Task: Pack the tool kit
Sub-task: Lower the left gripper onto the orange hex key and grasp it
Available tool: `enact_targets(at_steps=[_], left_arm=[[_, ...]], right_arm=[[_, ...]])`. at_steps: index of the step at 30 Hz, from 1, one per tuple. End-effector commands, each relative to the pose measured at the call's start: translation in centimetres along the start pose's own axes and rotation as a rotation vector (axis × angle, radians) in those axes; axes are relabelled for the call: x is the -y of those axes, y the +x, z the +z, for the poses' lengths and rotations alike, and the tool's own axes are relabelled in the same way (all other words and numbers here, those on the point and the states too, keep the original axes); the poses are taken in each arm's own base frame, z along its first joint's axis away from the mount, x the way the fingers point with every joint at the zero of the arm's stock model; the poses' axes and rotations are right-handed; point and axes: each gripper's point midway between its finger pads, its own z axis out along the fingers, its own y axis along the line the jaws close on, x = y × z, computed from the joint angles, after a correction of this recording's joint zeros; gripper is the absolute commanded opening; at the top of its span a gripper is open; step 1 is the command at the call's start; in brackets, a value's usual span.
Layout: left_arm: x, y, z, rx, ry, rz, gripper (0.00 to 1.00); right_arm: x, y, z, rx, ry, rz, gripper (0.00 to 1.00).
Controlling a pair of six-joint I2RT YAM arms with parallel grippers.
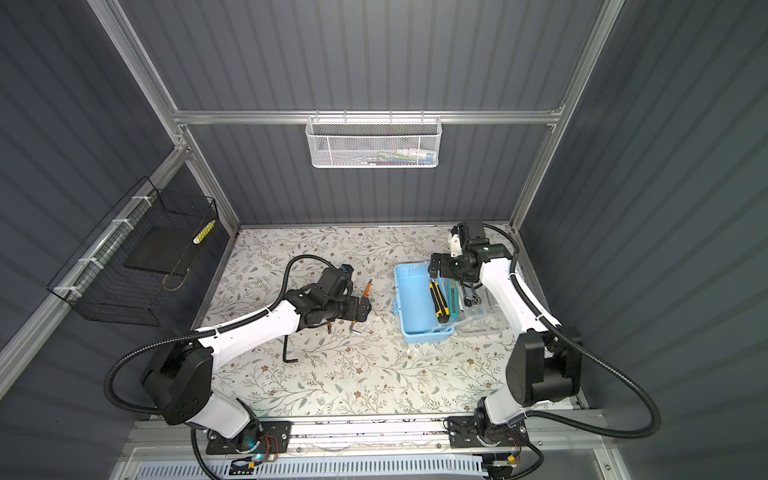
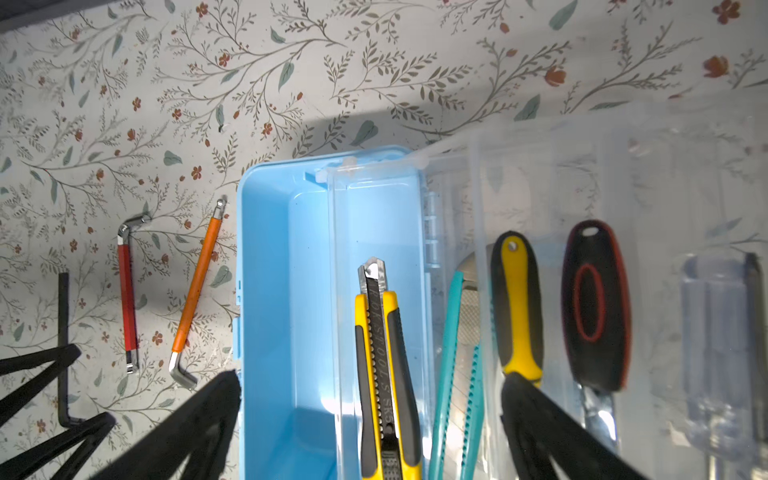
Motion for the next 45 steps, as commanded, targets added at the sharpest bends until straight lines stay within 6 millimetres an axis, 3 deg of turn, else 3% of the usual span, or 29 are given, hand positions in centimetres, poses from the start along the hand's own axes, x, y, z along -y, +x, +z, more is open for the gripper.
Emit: enact_targets(at_steps=[1,7,18,26,34,41,45], left_arm=[[-1.5,0.7,1.2,-0.064,-0.081,-0.022,0.87],[-1.9,1.3,3.3,-0.117,-0.118,-0.026,0.76],[-3.8,2.2,7.1,-0.182,-0.207,0.001,0.46],[-4.4,3.5,8.9,-0.234,-0.219,0.032,0.25],[-2.9,3.4,8.2,-0.214,-0.124,0.035,0.00],[-1.4,1.0,6.0,-0.136,-0.058,0.027,0.00],[0.0,-1.4,3.9,-0.050,-0.005,0.021,0.00]], right_arm=[[0.1,-0.7,-0.7,0.055,0.011,0.029,0.99],[0.5,0.2,-1.2,0.062,0.027,0.044,0.99],[0.8,1.3,-1.6,0.051,0.041,0.047,0.95],[0.9,1.8,-2.0,0.068,0.038,0.061,0.95],[-0.5,2.1,-1.7,0.069,-0.010,0.090,0.94],[-3.3,2.0,-0.8,0.068,-0.071,0.096,0.92],[-5.6,2.1,0.4,0.034,-0.116,0.113,0.80]])
